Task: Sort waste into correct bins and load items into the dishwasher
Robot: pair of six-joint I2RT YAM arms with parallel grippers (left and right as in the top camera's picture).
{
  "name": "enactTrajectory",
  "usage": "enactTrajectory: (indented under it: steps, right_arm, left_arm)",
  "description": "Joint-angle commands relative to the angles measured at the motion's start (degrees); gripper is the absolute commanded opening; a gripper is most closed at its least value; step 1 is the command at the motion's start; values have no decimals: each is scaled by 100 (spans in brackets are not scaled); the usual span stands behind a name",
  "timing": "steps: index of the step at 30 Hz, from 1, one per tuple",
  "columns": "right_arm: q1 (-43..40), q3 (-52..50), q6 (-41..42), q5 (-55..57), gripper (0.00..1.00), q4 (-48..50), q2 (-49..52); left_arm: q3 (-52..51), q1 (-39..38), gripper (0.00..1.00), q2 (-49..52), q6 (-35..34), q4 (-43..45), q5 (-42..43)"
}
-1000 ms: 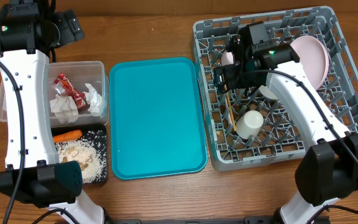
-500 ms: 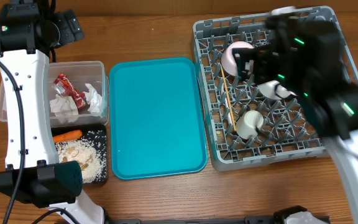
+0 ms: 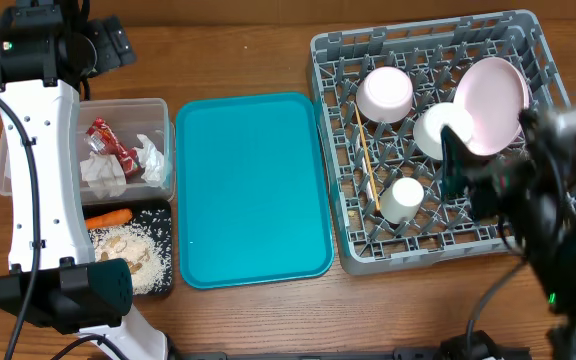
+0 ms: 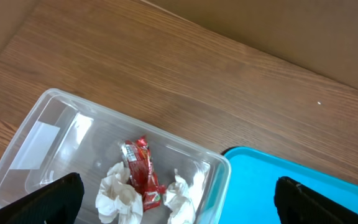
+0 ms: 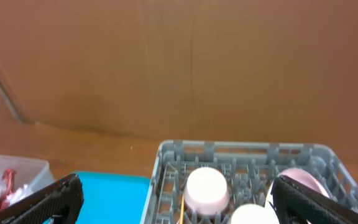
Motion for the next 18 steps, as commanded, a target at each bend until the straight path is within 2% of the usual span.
enactTrajectory:
  steps: [1,10,18]
  right_arm:
    - [-120,-1204,-37,149,100,566,-949]
    - [-647,-4155,-15,-452,100,2221,-3193]
    - [-826,-5495,334,-501,100,3093,-4044]
  left_arm:
    - [138,-2,100,-87,-52,4,48]
    - [138,-2,100,-87,-52,4,48]
    - [138,-2,100,-87,-52,4,48]
